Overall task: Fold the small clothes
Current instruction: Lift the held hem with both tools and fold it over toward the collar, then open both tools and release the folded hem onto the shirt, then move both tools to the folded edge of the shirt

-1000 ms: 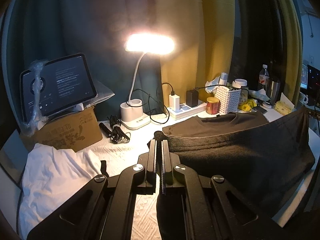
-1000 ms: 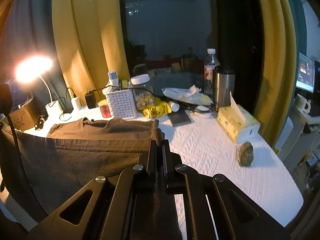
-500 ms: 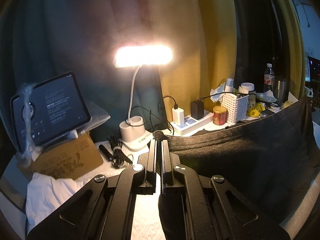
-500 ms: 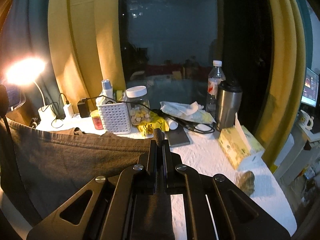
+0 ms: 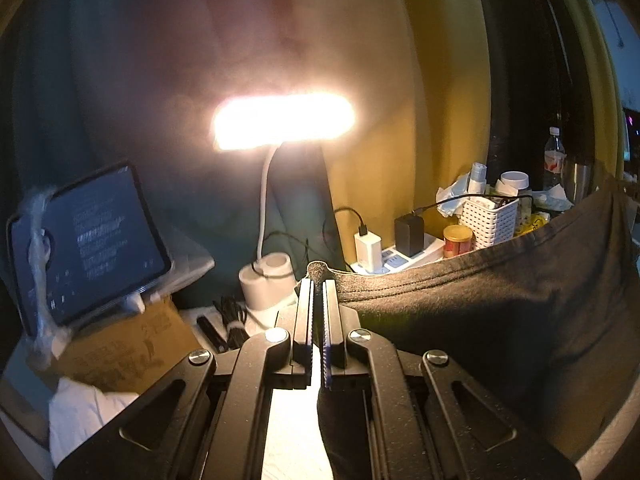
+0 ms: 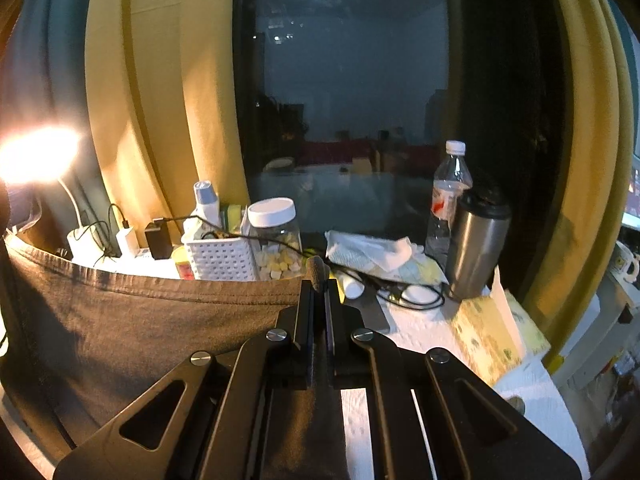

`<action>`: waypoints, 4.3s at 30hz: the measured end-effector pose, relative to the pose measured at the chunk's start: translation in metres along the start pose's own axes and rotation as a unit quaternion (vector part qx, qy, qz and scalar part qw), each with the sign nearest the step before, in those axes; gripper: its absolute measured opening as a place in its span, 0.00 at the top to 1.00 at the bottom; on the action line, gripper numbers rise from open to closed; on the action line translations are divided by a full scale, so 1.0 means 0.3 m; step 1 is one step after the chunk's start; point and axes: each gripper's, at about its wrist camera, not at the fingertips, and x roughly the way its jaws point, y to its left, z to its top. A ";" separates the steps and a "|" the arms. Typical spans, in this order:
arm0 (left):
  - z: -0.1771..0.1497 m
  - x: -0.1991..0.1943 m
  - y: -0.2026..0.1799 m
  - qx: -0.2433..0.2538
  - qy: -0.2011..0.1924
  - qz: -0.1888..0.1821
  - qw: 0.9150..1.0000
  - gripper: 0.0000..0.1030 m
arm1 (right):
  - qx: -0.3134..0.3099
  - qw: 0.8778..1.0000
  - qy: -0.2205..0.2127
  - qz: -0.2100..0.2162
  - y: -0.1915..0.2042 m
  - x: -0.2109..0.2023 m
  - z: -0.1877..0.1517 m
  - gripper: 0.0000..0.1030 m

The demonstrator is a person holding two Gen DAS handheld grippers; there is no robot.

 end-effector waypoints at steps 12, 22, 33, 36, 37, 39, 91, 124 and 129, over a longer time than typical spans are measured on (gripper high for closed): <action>0.105 0.119 0.028 0.002 -0.036 0.008 0.999 0.98 | -0.007 1.000 -0.023 -0.009 -0.011 0.129 0.098 0.95; 0.109 0.242 0.041 -0.005 -0.026 0.004 1.000 0.98 | -0.027 0.999 -0.012 -0.014 -0.009 0.286 0.138 0.95; -0.013 0.453 0.043 -0.004 0.047 -0.002 0.999 0.98 | -0.035 0.998 0.038 -0.040 -0.008 0.505 0.030 0.95; -0.035 0.509 0.035 -0.007 0.062 -0.005 0.998 0.98 | -0.041 0.997 0.050 -0.049 -0.003 0.546 -0.003 0.95; -0.043 0.526 0.031 -0.008 0.066 -0.006 0.998 0.98 | -0.041 0.996 0.055 -0.051 -0.002 0.560 -0.014 0.94; -0.056 0.555 0.024 -0.007 0.075 -0.008 0.997 0.98 | -0.041 0.996 0.061 -0.053 -0.001 0.577 -0.031 0.94; -0.338 0.111 0.050 -0.130 0.166 -0.055 0.976 0.45 | 0.015 0.988 0.138 -0.072 -0.073 0.091 -0.322 0.68; -0.536 -0.140 -0.078 -0.055 0.212 -0.086 0.972 0.46 | 0.081 0.978 0.190 -0.018 0.017 -0.140 -0.588 0.54; -0.529 -0.073 -0.087 -0.045 0.235 -0.093 0.966 0.63 | 0.073 0.979 0.189 0.002 0.038 -0.142 -0.591 0.83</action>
